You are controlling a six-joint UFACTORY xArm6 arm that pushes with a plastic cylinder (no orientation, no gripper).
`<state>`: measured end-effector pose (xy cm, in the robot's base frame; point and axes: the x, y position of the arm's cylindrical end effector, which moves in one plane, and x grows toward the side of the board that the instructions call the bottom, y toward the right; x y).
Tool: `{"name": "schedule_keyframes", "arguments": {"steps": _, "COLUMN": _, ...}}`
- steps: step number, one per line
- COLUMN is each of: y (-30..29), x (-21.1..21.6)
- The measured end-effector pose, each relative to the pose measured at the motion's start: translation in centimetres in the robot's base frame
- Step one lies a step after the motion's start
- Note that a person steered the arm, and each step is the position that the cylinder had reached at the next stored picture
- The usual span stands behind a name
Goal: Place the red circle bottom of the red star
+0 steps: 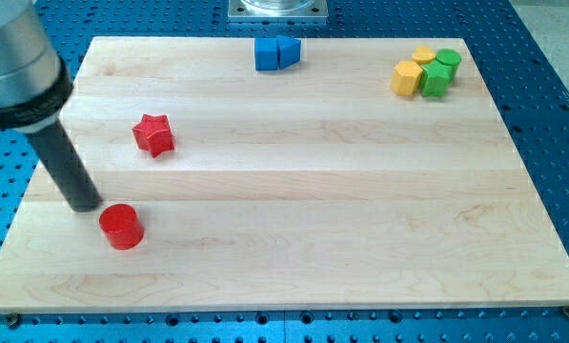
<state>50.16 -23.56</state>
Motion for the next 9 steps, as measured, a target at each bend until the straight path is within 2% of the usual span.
{"name": "schedule_keyframes", "arguments": {"steps": 1, "y": -0.8, "x": 0.0}}
{"name": "schedule_keyframes", "arguments": {"steps": 2, "y": 1.0, "x": 1.7}}
{"name": "schedule_keyframes", "arguments": {"steps": 3, "y": 2.5, "x": 7.5}}
{"name": "schedule_keyframes", "arguments": {"steps": 4, "y": 3.1, "x": 9.2}}
{"name": "schedule_keyframes", "arguments": {"steps": 5, "y": 6.9, "x": 8.6}}
{"name": "schedule_keyframes", "arguments": {"steps": 6, "y": 11.2, "x": 4.4}}
{"name": "schedule_keyframes", "arguments": {"steps": 7, "y": 10.7, "x": 1.4}}
{"name": "schedule_keyframes", "arguments": {"steps": 8, "y": 9.8, "x": 1.8}}
{"name": "schedule_keyframes", "arguments": {"steps": 9, "y": 12.1, "x": 4.6}}
